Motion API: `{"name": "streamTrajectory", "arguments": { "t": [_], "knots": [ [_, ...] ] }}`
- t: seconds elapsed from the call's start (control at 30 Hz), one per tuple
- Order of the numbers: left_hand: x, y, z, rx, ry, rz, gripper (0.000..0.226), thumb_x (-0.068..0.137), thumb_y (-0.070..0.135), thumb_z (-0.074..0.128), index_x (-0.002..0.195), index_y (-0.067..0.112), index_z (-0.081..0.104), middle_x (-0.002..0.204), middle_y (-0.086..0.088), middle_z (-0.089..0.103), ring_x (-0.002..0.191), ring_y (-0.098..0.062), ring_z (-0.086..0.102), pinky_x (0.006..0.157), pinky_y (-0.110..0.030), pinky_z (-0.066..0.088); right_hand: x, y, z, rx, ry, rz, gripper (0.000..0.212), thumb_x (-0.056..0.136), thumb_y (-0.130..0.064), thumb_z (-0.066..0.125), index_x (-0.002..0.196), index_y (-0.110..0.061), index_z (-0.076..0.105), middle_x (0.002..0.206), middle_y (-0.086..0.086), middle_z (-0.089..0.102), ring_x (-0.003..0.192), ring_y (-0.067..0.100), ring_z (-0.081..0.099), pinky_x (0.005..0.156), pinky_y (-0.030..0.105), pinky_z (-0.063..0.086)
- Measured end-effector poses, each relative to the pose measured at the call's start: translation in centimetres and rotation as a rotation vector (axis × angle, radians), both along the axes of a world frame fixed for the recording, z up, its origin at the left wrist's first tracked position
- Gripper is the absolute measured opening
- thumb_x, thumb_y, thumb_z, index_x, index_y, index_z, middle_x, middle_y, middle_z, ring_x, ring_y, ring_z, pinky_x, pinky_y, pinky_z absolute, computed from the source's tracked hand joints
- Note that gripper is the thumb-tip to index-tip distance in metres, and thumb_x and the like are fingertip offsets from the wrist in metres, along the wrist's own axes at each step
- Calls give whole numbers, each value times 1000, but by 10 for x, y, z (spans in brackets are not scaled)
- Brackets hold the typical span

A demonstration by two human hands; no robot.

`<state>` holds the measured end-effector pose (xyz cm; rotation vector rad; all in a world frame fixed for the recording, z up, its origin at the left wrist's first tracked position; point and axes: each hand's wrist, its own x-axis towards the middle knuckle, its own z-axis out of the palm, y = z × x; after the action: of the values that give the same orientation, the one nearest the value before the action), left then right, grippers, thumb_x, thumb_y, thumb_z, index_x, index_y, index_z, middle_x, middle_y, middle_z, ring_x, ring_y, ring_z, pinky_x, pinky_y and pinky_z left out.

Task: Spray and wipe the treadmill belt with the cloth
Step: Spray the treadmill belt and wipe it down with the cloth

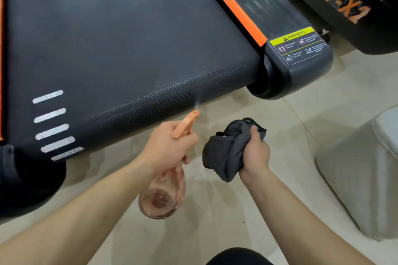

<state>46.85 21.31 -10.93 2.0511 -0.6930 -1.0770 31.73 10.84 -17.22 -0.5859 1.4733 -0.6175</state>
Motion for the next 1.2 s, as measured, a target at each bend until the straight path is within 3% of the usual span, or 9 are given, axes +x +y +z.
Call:
{"name": "streamTrajectory", "arguments": {
  "t": [0.13, 0.27, 0.33, 0.4, 0.5, 0.63, 0.8, 0.97, 1.2],
  "knots": [
    [14, 31, -1, 16, -52, 47, 24, 90, 22, 72, 87, 0, 64, 74, -14, 63, 48, -17, 65, 57, -40, 56, 24, -9, 26, 85, -216, -186, 39, 103, -46, 48, 97, -13, 69, 95, 4, 75, 95, 21, 71, 80, 33, 55],
    [17, 45, 3, -51, -4, 91, 21, 71, 35, 69, 76, 15, 70, 76, -8, 66, 49, -17, 61, 61, -55, 60, 53, -44, 59, -127, -471, -378, 33, 101, -40, 45, 101, -16, 68, 94, 0, 74, 91, 15, 71, 72, 23, 55],
    [18, 46, 6, -70, 29, 102, 25, 70, 36, 68, 76, 12, 69, 77, -11, 63, 50, -16, 59, 57, -51, 57, 78, -62, 69, -226, -312, -314, 39, 95, -42, 54, 116, -11, 64, 108, 2, 67, 105, 20, 66, 86, 29, 51],
    [21, 45, 9, -103, 37, 119, 23, 72, 31, 67, 76, 9, 68, 80, -18, 60, 53, -18, 57, 52, -36, 52, 103, -74, 66, -285, 70, -128, 60, 98, -45, 53, 138, -1, 47, 129, 7, 56, 118, 25, 55, 97, 33, 42],
    [26, 44, 11, -145, 23, 155, 17, 73, 27, 65, 72, 10, 67, 70, -4, 57, 51, -20, 57, 47, -24, 48, 124, -77, 57, -301, 432, -32, 75, 97, -55, 49, 146, -1, 31, 149, 18, 43, 133, 37, 47, 105, 42, 39],
    [31, 51, 7, -146, 24, 150, 14, 74, 27, 64, 71, 14, 66, 66, -3, 59, 47, -22, 62, 47, -25, 45, 126, -70, 48, -343, 417, -49, 73, 99, -56, 49, 147, -4, 31, 149, 19, 43, 132, 38, 47, 101, 41, 40],
    [40, 52, 9, -167, 70, 199, 21, 72, 29, 66, 75, 8, 66, 89, -28, 64, 50, -28, 63, 51, -28, 44, 137, 1, 29, -433, 294, 194, 63, 104, -46, 48, 144, 3, 44, 142, 17, 58, 131, 29, 55, 99, 23, 37],
    [45, 52, 10, -181, 82, 212, 20, 72, 30, 66, 75, 10, 67, 94, -23, 70, 53, -24, 64, 55, -30, 46, 146, -29, 32, -315, 306, -31, 62, 103, -54, 41, 124, 2, 59, 126, 16, 68, 117, 33, 64, 82, 25, 38],
    [60, 85, 8, -161, 71, 173, 16, 73, 26, 64, 75, 10, 66, 96, -31, 66, 48, -26, 58, 51, -28, 46, 121, -70, 40, -280, 407, -193, 63, 104, -57, 36, 134, -7, 58, 139, 13, 62, 127, 34, 58, 102, 35, 42]
  ]
}}
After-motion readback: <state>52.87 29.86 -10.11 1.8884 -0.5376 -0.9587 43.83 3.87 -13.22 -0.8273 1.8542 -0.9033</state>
